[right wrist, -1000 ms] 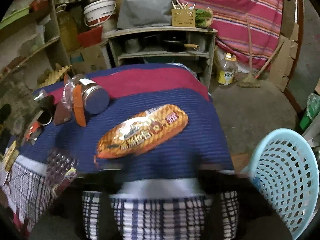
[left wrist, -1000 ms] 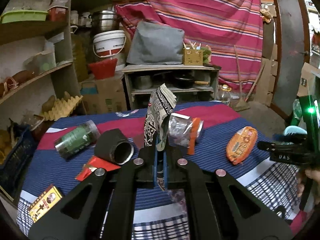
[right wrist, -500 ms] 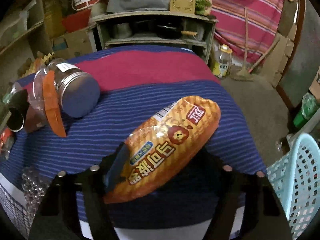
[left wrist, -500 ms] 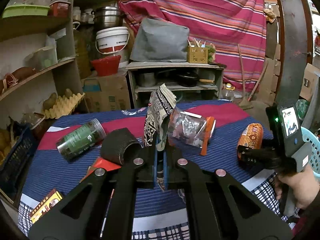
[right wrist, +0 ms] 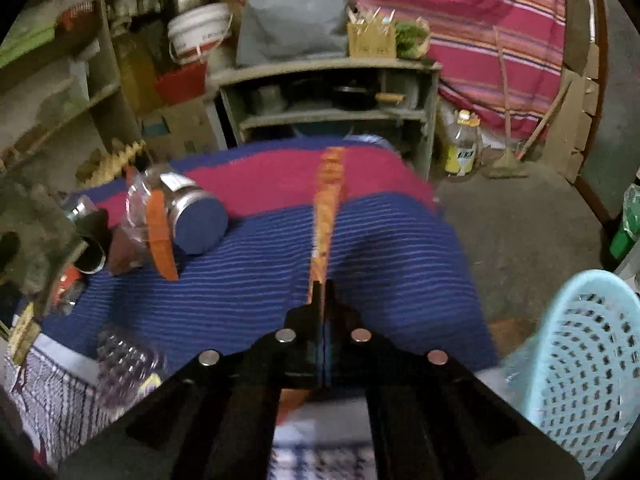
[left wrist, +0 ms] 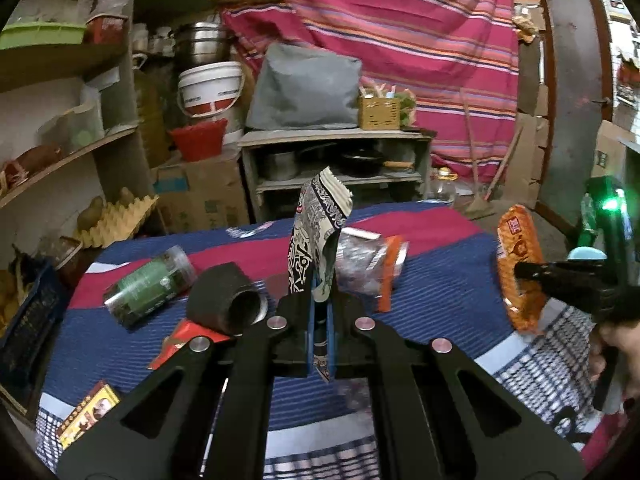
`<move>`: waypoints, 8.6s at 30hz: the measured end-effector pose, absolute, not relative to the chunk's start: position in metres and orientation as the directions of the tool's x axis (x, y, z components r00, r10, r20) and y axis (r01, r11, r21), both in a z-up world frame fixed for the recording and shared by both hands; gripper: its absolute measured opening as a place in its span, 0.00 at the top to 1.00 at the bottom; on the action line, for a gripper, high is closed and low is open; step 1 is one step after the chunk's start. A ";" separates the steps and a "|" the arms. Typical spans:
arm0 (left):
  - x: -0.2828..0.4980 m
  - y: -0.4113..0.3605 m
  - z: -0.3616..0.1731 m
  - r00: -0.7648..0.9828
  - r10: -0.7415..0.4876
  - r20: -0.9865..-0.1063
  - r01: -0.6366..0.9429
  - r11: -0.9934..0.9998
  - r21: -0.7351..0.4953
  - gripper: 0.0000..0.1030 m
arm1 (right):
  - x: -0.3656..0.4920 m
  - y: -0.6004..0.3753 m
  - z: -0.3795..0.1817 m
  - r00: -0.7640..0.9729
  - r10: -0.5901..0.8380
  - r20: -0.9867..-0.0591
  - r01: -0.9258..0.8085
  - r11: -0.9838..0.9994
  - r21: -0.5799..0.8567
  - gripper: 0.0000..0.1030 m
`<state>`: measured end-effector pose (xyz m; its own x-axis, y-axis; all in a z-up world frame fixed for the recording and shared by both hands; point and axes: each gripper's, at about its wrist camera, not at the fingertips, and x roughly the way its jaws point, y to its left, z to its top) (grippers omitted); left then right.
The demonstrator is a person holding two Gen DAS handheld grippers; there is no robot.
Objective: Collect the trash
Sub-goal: 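Lift the orange wrapper with the right tool, then carry the printed snack bag and orange wrapper over the basket with both tools, then open both tools to drop the snack bag and orange wrapper into the basket, then move both tools back over the table toward the red foil wrapper and zip bag, then grasp the red-and-gold foil wrapper with the left tool while the right tool grasps the clear zip bag, then lift the red foil wrapper with the left tool while the right tool lifts the zip bag, then carry the red foil wrapper and zip bag over the basket with both tools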
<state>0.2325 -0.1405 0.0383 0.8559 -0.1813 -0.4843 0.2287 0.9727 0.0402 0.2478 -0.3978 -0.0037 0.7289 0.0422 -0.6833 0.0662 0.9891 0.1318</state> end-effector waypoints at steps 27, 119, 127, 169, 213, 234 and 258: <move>0.171 -0.445 0.024 0.579 -0.619 -0.530 0.709 0.703 -0.046 0.97 | 0.093 -0.622 0.007 0.744 -0.191 -0.640 0.360 0.922 0.143 1.00; 0.265 -0.025 -0.027 0.726 -0.024 -0.687 0.024 1.000 -0.009 0.07 | 0.256 -0.289 0.004 0.819 -0.096 -0.566 0.091 0.995 -0.037 0.14; 0.283 -0.035 -0.047 0.692 0.050 -0.720 0.021 0.996 0.090 0.25 | 0.259 -0.292 -0.005 0.798 -0.070 -0.598 0.082 0.997 -0.008 0.14; 0.284 0.043 0.006 0.766 0.047 -0.641 -0.084 0.996 -0.028 1.00 | 0.332 -0.223 -0.015 0.749 -0.092 -0.656 0.005 0.991 -0.134 0.55; 0.324 -0.024 -0.060 0.622 0.028 -0.783 0.000 0.999 0.036 0.49 | 0.278 -0.264 -0.022 0.757 0.076 -0.649 -0.072 0.997 0.033 0.69; 0.255 -0.036 0.015 0.767 -0.030 -0.641 0.004 0.999 -0.042 0.73 | 0.231 -0.278 0.006 0.780 0.118 -0.615 -0.126 0.992 0.031 0.70; 0.161 -0.353 0.043 0.797 -0.361 -0.484 0.455 0.886 0.088 0.73 | 0.084 -0.545 0.035 0.793 -0.231 -0.564 0.284 0.959 0.007 0.70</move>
